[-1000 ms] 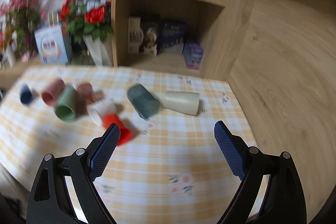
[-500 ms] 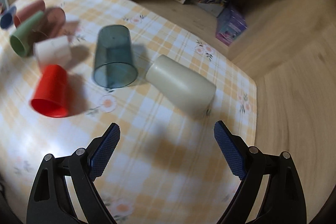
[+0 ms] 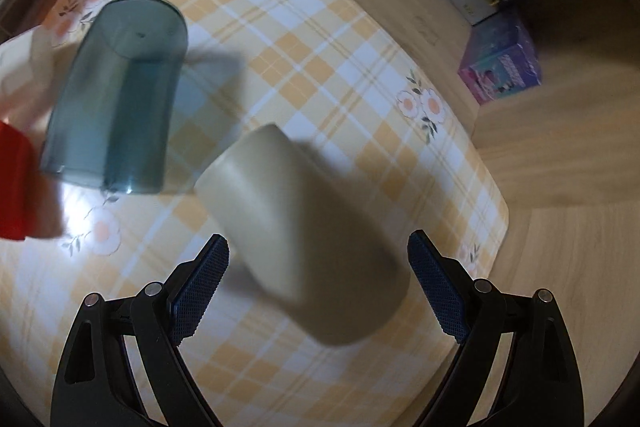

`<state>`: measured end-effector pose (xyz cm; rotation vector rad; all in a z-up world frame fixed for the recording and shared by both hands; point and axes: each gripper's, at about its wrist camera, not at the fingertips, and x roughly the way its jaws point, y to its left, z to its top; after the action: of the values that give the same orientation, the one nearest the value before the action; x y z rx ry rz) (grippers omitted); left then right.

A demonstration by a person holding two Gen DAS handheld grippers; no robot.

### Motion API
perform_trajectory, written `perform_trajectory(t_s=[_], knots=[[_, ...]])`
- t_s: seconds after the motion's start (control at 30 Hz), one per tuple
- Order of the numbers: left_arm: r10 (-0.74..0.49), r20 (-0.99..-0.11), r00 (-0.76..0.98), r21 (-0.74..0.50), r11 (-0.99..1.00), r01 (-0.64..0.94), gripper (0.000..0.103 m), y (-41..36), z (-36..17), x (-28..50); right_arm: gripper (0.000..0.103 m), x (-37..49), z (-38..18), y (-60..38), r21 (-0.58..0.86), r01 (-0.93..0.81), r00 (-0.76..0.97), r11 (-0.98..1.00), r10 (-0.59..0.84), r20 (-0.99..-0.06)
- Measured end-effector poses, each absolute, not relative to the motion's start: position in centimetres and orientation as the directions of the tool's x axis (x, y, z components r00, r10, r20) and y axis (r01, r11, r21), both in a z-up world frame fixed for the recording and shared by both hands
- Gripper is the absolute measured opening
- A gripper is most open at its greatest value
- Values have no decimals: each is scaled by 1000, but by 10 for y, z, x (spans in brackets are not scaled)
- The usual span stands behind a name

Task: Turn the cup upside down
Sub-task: 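Move the right gripper to the beige cup and close around it, then lift the beige cup with the right gripper and rotate it upright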

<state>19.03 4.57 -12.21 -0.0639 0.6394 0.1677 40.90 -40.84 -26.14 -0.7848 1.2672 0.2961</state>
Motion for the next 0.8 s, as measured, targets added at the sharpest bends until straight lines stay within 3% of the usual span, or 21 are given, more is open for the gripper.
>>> perform_trajectory(t_s=[0.3, 0.47, 0.5, 0.53, 0.63, 0.8], knots=[[116, -618, 778, -14, 987, -158, 97, 44, -131, 199, 88, 435, -282, -405, -286, -590, 193, 755, -212, -958], [98, -619, 779, -37, 987, -154, 97, 47, -132, 197, 87, 435, -278, -424, -143, -488, 91, 861, -112, -989], [94, -620, 779, -42, 987, -152, 97, 47, -132, 197, 84, 431, -276, -425, -130, -484, 89, 865, -99, -991], [89, -621, 779, -47, 988, -150, 97, 47, -133, 196, 69, 426, -274, -427, -118, -475, 90, 872, -85, -992], [71, -623, 779, -61, 989, -138, 97, 45, -135, 194, 69, 415, -267, -436, 6, -422, 50, 907, 30, -998], [48, -631, 774, -82, 988, -129, 97, 44, -138, 193, 69, 406, -267, -432, 7, -387, 47, 922, 28, -999]])
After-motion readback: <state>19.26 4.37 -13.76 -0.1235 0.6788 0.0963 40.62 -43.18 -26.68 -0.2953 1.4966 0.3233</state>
